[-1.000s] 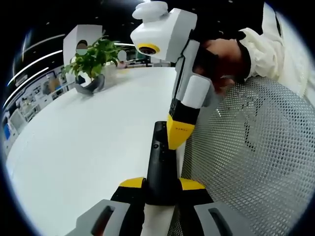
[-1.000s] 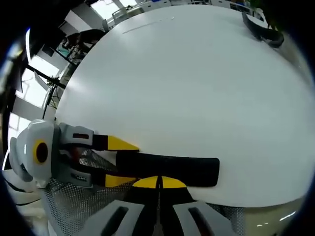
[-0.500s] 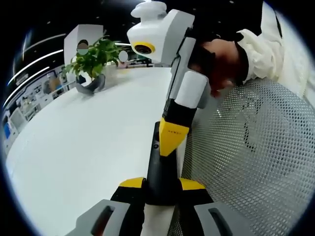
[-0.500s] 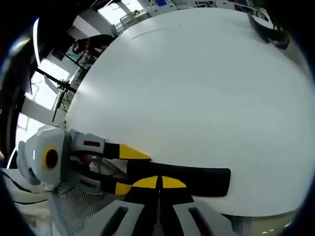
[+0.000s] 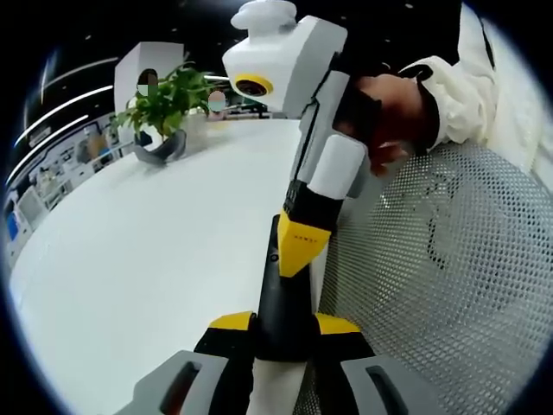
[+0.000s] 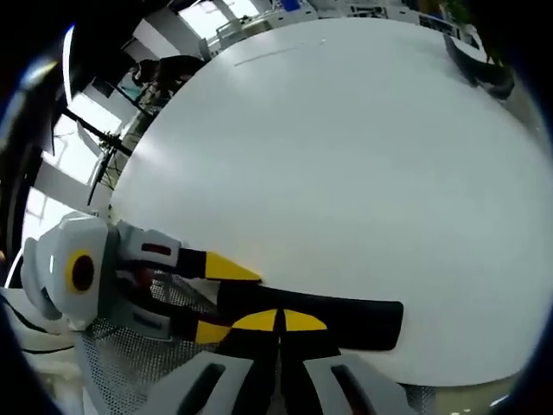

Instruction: Press the specified remote control buttons in sequence, fully releasing each button before pressing the next.

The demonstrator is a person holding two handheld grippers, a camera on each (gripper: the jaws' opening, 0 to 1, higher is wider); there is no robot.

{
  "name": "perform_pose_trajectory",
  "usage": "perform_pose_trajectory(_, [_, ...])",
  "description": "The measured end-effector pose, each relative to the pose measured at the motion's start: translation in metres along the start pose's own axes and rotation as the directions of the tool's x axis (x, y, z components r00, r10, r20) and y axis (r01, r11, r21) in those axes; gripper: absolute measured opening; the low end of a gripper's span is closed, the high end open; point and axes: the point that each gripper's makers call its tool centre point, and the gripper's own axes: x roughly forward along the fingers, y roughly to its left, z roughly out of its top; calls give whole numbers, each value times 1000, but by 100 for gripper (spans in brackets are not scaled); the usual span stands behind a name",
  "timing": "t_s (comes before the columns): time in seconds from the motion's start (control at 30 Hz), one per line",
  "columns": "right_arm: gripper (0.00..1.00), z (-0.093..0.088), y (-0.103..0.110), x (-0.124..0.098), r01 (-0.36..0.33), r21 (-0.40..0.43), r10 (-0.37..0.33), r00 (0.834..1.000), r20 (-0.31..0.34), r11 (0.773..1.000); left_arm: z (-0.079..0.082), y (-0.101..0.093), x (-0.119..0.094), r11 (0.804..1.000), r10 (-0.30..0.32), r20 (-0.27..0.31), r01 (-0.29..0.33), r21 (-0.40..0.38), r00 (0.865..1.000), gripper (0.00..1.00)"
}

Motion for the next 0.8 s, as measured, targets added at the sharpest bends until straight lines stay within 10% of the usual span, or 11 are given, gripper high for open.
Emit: perform_pose_trajectory(0.8, [0, 2, -2, 1, 4, 3, -4, 1000, 17, 1000, 0, 0, 0, 1000, 0, -1, 0, -5, 1000, 24])
